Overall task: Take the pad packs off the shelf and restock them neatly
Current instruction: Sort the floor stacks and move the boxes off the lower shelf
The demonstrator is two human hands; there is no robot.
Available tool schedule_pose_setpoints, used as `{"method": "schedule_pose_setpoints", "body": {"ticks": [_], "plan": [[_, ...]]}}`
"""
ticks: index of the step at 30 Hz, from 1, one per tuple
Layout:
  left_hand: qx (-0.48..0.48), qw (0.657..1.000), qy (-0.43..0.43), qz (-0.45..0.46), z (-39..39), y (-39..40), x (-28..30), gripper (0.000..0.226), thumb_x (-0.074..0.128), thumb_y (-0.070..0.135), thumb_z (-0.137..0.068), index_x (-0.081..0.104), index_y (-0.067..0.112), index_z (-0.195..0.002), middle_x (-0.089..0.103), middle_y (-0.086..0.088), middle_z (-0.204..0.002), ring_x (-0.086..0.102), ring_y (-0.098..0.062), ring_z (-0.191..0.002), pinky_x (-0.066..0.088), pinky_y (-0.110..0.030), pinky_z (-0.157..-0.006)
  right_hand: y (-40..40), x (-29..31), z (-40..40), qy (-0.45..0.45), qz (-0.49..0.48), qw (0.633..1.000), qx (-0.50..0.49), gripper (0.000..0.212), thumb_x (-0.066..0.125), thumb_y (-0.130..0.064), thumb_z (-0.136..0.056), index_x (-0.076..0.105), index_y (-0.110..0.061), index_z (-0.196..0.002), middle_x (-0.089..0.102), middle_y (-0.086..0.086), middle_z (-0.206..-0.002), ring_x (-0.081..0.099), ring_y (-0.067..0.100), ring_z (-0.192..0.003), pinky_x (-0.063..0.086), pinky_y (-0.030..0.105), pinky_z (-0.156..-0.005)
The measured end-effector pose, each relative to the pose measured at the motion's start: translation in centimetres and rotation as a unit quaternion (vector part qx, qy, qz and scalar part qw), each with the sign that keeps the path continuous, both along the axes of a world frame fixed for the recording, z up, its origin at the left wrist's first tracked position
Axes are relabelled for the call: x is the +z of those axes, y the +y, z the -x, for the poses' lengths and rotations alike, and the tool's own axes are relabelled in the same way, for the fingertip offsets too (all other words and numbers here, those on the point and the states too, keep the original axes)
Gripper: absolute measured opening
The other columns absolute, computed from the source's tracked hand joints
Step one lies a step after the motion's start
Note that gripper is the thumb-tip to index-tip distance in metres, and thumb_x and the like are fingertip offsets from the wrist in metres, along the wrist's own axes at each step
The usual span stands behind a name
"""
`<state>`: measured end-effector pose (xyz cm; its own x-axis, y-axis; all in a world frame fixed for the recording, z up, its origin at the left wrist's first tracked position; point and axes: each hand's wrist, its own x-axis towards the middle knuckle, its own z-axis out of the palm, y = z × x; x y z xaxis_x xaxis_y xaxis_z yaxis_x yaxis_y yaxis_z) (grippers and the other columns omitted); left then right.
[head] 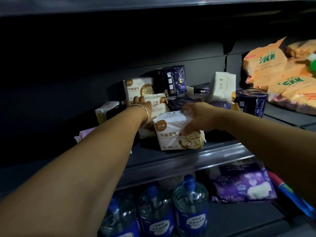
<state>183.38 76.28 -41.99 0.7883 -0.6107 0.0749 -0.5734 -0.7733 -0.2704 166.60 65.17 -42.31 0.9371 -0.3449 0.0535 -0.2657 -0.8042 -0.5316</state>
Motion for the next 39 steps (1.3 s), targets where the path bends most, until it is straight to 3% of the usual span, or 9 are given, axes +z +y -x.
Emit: {"method": "schedule_pose_setpoints", "body": {"ticks": [4, 9, 14, 19, 24, 28, 33, 39], "plan": [[-0.003, 0.995, 0.047, 0.084, 0.7, -0.1, -0.2, 0.088, 0.072, 0.025, -0.078, 0.018, 0.006, -0.145, 0.035, -0.018, -0.143, 0.039, -0.035, -0.129, 0.036, -0.045, -0.107, 0.0, 0.0, 0.2, -0.003, -0.009, 1.0, 0.003, 0.069, 0.078, -0.017, -0.073, 0.042, -0.015, -0.133, 0.05, 0.008, -0.128, 0.05, 0.019, -0.098, 0.046, 0.026, -0.077], [-0.024, 0.991, -0.04, 0.122, 2.5, 1.5, 1.9, 0.092, 0.069, 0.048, -0.075, 0.018, 0.013, -0.143, 0.025, -0.015, -0.143, 0.022, -0.033, -0.135, 0.021, -0.046, -0.11, 1.1, 1.0, 1.8, -0.048, -0.016, 0.999, -0.011, 0.07, 0.079, -0.011, -0.071, 0.044, -0.015, -0.131, 0.05, 0.009, -0.129, 0.055, 0.026, -0.108, 0.052, 0.034, -0.088], [-0.034, 0.985, -0.1, 0.138, 6.2, 4.1, 4.8, 0.085, 0.066, 0.048, -0.078, 0.025, 0.008, -0.141, 0.031, -0.016, -0.142, 0.029, -0.033, -0.132, 0.025, -0.047, -0.107, 3.7, 2.6, 5.1, -0.067, -0.013, 0.998, 0.001, 0.069, 0.079, -0.009, -0.07, 0.044, -0.016, -0.13, 0.052, 0.003, -0.112, 0.053, 0.016, -0.086, 0.044, 0.017, -0.061], [-0.051, 0.98, -0.112, 0.154, 10.9, 7.7, 5.1, 0.082, 0.067, 0.048, -0.075, 0.03, 0.008, -0.136, 0.039, -0.017, -0.135, 0.037, -0.033, -0.125, 0.029, -0.044, -0.101, 6.2, 2.6, 9.5, -0.083, 0.0, 0.996, 0.013, 0.07, 0.084, -0.013, -0.064, 0.049, -0.013, -0.124, 0.054, 0.004, -0.112, 0.054, 0.022, -0.097, 0.047, 0.031, -0.08], [-0.075, 0.983, -0.07, 0.151, 16.0, 11.9, 3.1, 0.098, 0.075, 0.053, -0.063, 0.027, 0.013, -0.139, 0.04, -0.014, -0.134, 0.038, -0.033, -0.122, 0.029, -0.045, -0.1, 8.3, -0.2, 14.3, -0.032, -0.002, 0.999, 0.042, 0.061, 0.082, -0.013, -0.066, 0.05, -0.013, -0.119, 0.054, 0.005, -0.111, 0.052, 0.022, -0.096, 0.047, 0.035, -0.083], [-0.072, 0.989, -0.03, 0.126, 19.5, 14.3, 0.0, 0.093, 0.079, 0.048, -0.059, 0.032, 0.013, -0.132, 0.042, -0.014, -0.13, 0.04, -0.033, -0.118, 0.031, -0.046, -0.097, 9.1, -3.7, 17.7, 0.021, -0.022, 0.998, 0.052, 0.062, 0.082, -0.012, -0.065, 0.052, -0.014, -0.118, 0.057, 0.006, -0.11, 0.057, 0.025, -0.098, 0.051, 0.039, -0.085], [-0.061, 0.992, 0.02, 0.108, 23.8, 15.2, -4.6, 0.088, 0.08, 0.044, -0.059, 0.036, 0.012, -0.128, 0.043, -0.012, -0.126, 0.043, -0.032, -0.115, 0.034, -0.044, -0.094, 8.5, -8.2, 21.2, 0.074, -0.022, 0.996, 0.051, 0.056, 0.08, -0.009, -0.066, 0.048, -0.018, -0.111, 0.055, 0.007, -0.108, 0.055, 0.025, -0.094, 0.047, 0.031, -0.068], [-0.047, 0.991, 0.102, 0.072, 26.6, 13.2, -10.1, 0.088, 0.082, 0.04, -0.058, 0.035, 0.01, -0.127, 0.044, -0.014, -0.126, 0.044, -0.033, -0.114, 0.042, -0.047, -0.095, 6.8, -12.4, 24.3, 0.153, 0.022, 0.987, 0.032, 0.047, 0.08, -0.014, -0.068, 0.052, -0.019, -0.105, 0.056, 0.004, -0.106, 0.053, 0.022, -0.093, 0.041, 0.026, -0.065]]}}
